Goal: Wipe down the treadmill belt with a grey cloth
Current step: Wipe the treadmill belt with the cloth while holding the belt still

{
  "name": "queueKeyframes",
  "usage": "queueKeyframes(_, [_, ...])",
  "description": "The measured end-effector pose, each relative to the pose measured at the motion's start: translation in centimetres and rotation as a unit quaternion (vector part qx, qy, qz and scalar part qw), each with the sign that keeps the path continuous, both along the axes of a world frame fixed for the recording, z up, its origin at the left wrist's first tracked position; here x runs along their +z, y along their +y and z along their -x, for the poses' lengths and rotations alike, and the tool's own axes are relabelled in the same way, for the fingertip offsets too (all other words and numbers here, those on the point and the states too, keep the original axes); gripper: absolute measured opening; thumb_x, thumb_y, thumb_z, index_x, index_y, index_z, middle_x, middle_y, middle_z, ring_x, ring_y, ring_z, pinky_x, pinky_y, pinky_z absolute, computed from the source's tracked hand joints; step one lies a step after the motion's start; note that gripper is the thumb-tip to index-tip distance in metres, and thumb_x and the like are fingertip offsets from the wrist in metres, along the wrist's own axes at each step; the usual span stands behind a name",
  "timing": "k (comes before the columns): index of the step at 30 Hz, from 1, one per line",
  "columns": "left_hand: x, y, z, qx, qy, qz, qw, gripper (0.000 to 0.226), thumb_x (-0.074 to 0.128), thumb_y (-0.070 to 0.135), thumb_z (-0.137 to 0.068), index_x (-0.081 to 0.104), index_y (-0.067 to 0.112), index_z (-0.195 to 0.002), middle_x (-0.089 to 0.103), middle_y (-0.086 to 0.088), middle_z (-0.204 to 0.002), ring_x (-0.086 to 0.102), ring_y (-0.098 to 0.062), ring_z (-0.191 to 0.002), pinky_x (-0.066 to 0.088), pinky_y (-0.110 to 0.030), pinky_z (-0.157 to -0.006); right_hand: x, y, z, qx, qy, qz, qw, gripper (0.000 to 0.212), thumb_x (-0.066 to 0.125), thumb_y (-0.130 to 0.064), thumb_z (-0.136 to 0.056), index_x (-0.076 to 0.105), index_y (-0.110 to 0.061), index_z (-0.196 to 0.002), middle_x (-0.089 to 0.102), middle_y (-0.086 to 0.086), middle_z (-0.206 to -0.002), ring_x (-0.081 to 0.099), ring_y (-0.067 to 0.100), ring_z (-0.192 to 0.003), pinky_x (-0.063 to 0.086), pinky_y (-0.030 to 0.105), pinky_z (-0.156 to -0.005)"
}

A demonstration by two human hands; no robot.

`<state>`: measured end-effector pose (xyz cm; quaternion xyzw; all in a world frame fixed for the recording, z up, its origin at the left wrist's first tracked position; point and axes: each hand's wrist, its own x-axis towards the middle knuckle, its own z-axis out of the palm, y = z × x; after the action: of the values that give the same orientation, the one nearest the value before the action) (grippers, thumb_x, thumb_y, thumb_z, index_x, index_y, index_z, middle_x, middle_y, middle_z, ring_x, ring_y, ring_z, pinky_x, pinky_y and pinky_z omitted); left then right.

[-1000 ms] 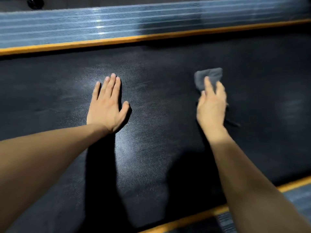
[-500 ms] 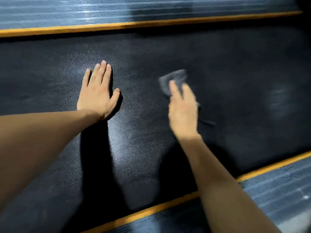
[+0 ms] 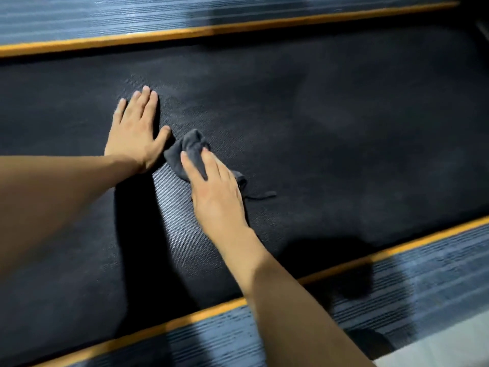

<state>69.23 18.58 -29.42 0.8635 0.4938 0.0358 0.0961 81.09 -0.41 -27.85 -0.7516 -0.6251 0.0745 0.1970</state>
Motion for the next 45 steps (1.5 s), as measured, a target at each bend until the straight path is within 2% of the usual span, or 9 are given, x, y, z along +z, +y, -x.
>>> queueKeyframes(7, [0.3, -0.6, -0.4, 0.014, 0.012, -0.027, 0.999, 0.078, 0.026, 0.05, -0.093, 0.019, 0.012, -0.161, 0.015, -0.009, -0.17, 0.012, -0.026, -0.157, 0.004, -0.039, -0.127, -0.4, -0.9, -3.4, -0.003, 0.02, -0.009, 1.0, 0.072, 0.062, -0.004, -0.087, 0.035, -0.023, -0.152, 0.031, 0.016, -0.158, 0.03, 0.028, -0.145, 0.025, 0.04, -0.12])
queueKeyframes(12, [0.5, -1.2, -0.9, 0.013, 0.055, -0.073, 0.996, 0.076, 0.023, 0.048, -0.096, 0.026, 0.005, -0.158, 0.023, -0.019, -0.166, 0.024, -0.042, -0.151, 0.015, -0.052, -0.125, -1.6, -1.9, -14.3, -0.183, -0.061, -0.067, 0.979, 0.054, 0.056, -0.008, -0.083, 0.058, -0.016, -0.136, 0.055, 0.025, -0.136, 0.057, 0.04, -0.12, 0.048, 0.047, -0.097])
queueKeyframes(19, [0.7, -15.0, -0.1, 0.01, 0.001, -0.04, 0.999, 0.067, 0.031, 0.043, -0.095, 0.041, 0.005, -0.149, 0.038, -0.024, -0.158, 0.039, -0.045, -0.14, 0.029, -0.058, -0.117, -1.1, -5.1, -17.2, -0.227, -0.043, -0.006, 0.973, 0.054, 0.047, -0.018, -0.097, 0.037, -0.017, -0.15, 0.036, 0.022, -0.151, 0.037, 0.038, -0.136, 0.033, 0.047, -0.109])
queueKeyframes(22, [0.7, -20.9, 2.2, -0.002, -0.003, 0.002, 1.0, 0.07, 0.024, 0.046, -0.097, 0.033, 0.009, -0.157, 0.028, -0.017, -0.165, 0.026, -0.038, -0.152, 0.018, -0.051, -0.125, 0.1, -6.2, -8.1, -0.128, -0.027, -0.002, 0.991, 0.056, 0.038, -0.022, -0.087, 0.049, -0.012, -0.142, 0.049, 0.026, -0.138, 0.051, 0.04, -0.122, 0.043, 0.046, -0.101])
queueKeyframes(27, [0.6, -22.5, 3.6, 0.005, 0.003, -0.015, 1.0, 0.068, 0.019, 0.042, -0.101, 0.02, 0.01, -0.161, 0.017, -0.01, -0.17, 0.013, -0.028, -0.157, 0.009, -0.044, -0.128, 1.1, -8.2, -4.9, 0.077, -0.018, 0.03, 0.996, 0.064, 0.059, -0.007, -0.088, 0.043, -0.02, -0.148, 0.035, 0.022, -0.155, 0.038, 0.037, -0.14, 0.032, 0.041, -0.114])
queueKeyframes(34, [0.5, -22.7, 3.1, 0.025, 0.001, -0.013, 1.0, 0.067, 0.02, 0.042, -0.101, 0.017, 0.014, -0.162, 0.014, -0.006, -0.17, 0.009, -0.023, -0.158, 0.006, -0.043, -0.129, 1.8, -14.0, -19.8, -0.215, -0.042, 0.08, 0.972, 0.049, 0.05, -0.018, -0.096, 0.048, -0.025, -0.145, 0.049, 0.018, -0.142, 0.048, 0.042, -0.12, 0.044, 0.047, -0.1])
queueKeyframes(39, [0.4, -22.6, 3.0, 0.03, 0.003, -0.01, 0.999, 0.068, 0.02, 0.042, -0.1, 0.017, 0.015, -0.162, 0.014, -0.005, -0.171, 0.009, -0.022, -0.158, 0.005, -0.041, -0.129, 2.2, -10.9, -8.4, -0.051, -0.059, 0.068, 0.995, 0.05, 0.061, -0.011, -0.08, 0.061, -0.023, -0.128, 0.062, 0.015, -0.12, 0.057, 0.041, -0.094, 0.051, 0.045, -0.078])
queueKeyframes(42, [0.3, -22.4, 3.2, 0.021, -0.01, -0.014, 1.0, 0.069, 0.022, 0.04, -0.098, 0.023, 0.012, -0.161, 0.019, -0.008, -0.169, 0.014, -0.025, -0.157, 0.007, -0.041, -0.128, 1.9, -10.4, -1.1, 0.091, -0.013, 0.057, 0.994, 0.054, 0.066, -0.009, -0.082, 0.06, -0.023, -0.134, 0.056, 0.016, -0.139, 0.055, 0.038, -0.112, 0.047, 0.045, -0.091])
queueKeyframes(45, [0.4, -22.3, 3.4, 0.016, -0.01, -0.012, 1.0, 0.07, 0.02, 0.037, -0.096, 0.023, 0.011, -0.16, 0.019, -0.009, -0.169, 0.014, -0.026, -0.157, 0.008, -0.042, -0.128, 2.6, -11.3, -3.8, 0.087, -0.017, 0.048, 0.995, 0.053, 0.064, -0.01, -0.085, 0.06, -0.025, -0.135, 0.054, 0.016, -0.142, 0.055, 0.038, -0.117, 0.048, 0.048, -0.094])
